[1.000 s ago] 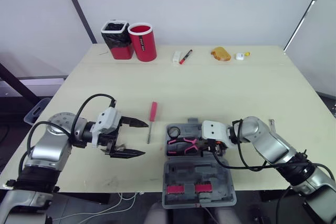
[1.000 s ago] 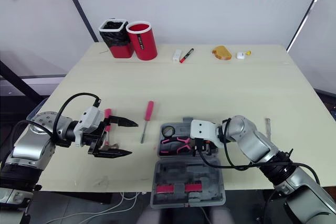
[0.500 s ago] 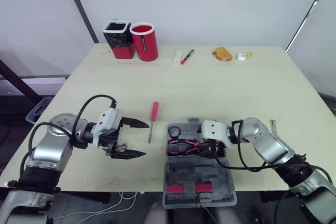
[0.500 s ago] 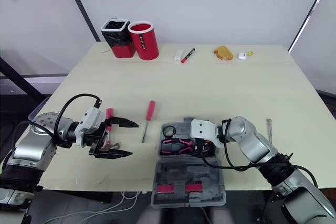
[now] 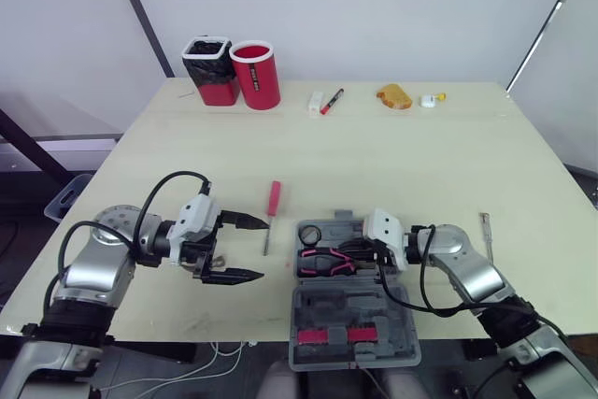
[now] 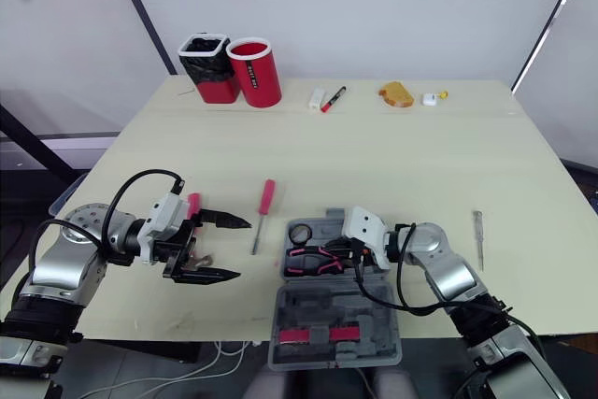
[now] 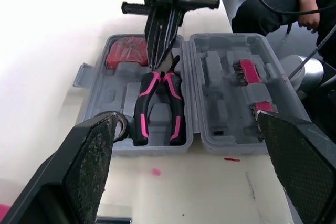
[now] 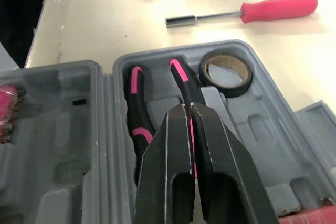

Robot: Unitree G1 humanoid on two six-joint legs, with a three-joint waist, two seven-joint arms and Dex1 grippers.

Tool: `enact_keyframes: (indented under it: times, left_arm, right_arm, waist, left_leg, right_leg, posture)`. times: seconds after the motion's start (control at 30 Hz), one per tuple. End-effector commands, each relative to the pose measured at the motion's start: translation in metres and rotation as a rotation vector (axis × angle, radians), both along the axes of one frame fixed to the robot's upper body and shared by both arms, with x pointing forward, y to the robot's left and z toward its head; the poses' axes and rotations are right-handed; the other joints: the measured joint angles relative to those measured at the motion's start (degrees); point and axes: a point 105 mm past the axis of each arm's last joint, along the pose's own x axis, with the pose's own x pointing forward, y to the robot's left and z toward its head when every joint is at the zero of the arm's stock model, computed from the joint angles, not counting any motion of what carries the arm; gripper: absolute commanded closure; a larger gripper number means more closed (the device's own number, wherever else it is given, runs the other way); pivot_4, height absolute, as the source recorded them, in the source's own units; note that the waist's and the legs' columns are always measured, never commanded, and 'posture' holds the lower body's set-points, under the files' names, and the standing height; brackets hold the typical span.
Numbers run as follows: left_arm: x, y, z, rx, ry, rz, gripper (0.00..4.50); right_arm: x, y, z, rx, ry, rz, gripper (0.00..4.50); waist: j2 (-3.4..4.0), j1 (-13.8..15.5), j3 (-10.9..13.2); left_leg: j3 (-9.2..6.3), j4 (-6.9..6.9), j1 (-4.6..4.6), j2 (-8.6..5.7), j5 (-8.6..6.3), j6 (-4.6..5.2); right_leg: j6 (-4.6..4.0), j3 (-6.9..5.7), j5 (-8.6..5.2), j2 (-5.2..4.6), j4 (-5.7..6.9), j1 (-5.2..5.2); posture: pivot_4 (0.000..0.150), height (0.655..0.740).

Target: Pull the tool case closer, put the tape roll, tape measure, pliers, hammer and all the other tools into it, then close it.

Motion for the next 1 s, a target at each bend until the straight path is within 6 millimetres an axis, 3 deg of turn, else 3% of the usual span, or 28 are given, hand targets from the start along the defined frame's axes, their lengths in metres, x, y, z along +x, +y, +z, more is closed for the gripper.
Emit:
enact_keyframes:
  times: [0.03,0.13,0.27,0.47,0.67,0.77,0.9,1.0]
  left_arm:
    - [-0.002,-0.003,0.007,-0.001,-0.030,-0.045,0.00]
    - [-0.003,-0.003,0.007,-0.004,-0.026,-0.043,0.00]
    - [-0.004,-0.002,0.007,0.003,-0.028,-0.037,0.00]
    - [-0.009,-0.005,0.003,-0.009,-0.003,-0.040,0.00]
    - [-0.009,-0.005,0.000,-0.025,0.005,-0.009,0.00]
    - [-0.008,-0.005,0.000,-0.031,0.012,-0.001,0.00]
    - [-0.007,-0.006,-0.002,-0.031,0.021,0.000,0.00]
    - [-0.006,-0.006,-0.003,-0.047,0.022,0.018,0.00]
  right_arm:
    - [0.009,0.000,-0.004,0.014,0.006,-0.048,4.45]
    - [0.011,-0.004,-0.019,-0.011,0.055,-0.079,4.45]
    - [0.002,-0.020,-0.060,-0.146,0.147,-0.094,4.45]
    - [-0.005,-0.035,-0.086,-0.277,0.223,-0.110,4.45]
    - [-0.008,-0.044,-0.111,-0.423,0.273,-0.150,4.45]
    - [-0.012,-0.042,-0.120,-0.450,0.308,-0.161,4.45]
    - [-0.022,-0.040,-0.132,-0.482,0.345,-0.142,4.45]
    - [-0.019,-0.034,-0.126,-0.429,0.308,-0.140,4.45]
  waist:
    - [0.00,-0.02,0.00]
    - [0.00,-0.02,0.00]
    - [-0.02,-0.07,-0.03]
    - [-0.13,0.05,-0.26]
    - [-0.28,-0.02,-0.90]
    - [-0.11,-0.04,-1.30]
    - [-0.33,-0.10,-1.97]
    - [-0.31,-0.08,-2.14]
  left_leg:
    - [0.00,0.00,0.01,0.00,0.00,0.00]
    - [0.00,0.00,0.01,0.00,0.00,0.00]
    - [0.02,0.00,0.10,0.00,0.00,0.00]
    - [0.01,0.01,0.22,0.00,0.00,0.00]
    - [0.00,0.00,0.42,0.01,0.00,0.00]
    - [0.06,-0.13,1.30,0.04,-0.01,0.00]
    - [0.03,-0.15,1.53,0.13,0.00,0.00]
    - [-0.04,-0.35,2.22,0.21,-0.01,0.00]
  right_leg:
    - [0.00,0.00,0.00,0.00,0.00,0.00]
    - [0.00,0.00,0.00,0.00,0.01,0.00]
    - [-0.01,0.02,0.01,0.00,0.03,0.06]
    - [-0.02,0.02,0.01,-0.02,0.05,0.17]
    - [-0.05,0.02,0.00,-0.01,0.13,0.27]
    - [-0.08,0.05,-0.26,-0.02,0.06,0.99]
    - [-0.14,0.05,-0.23,0.02,0.06,1.18]
    - [-0.15,0.21,-0.24,-0.05,-0.02,1.68]
  posture:
    - [0.150,0.7400]
    - [0.150,0.7400]
    - [0.150,0.7400]
    - [0.150,0.7400]
    - [0.150,0.7400]
    - [0.150,0.7400]
    - [0.150,0.7400]
    - [0.150,0.7400]
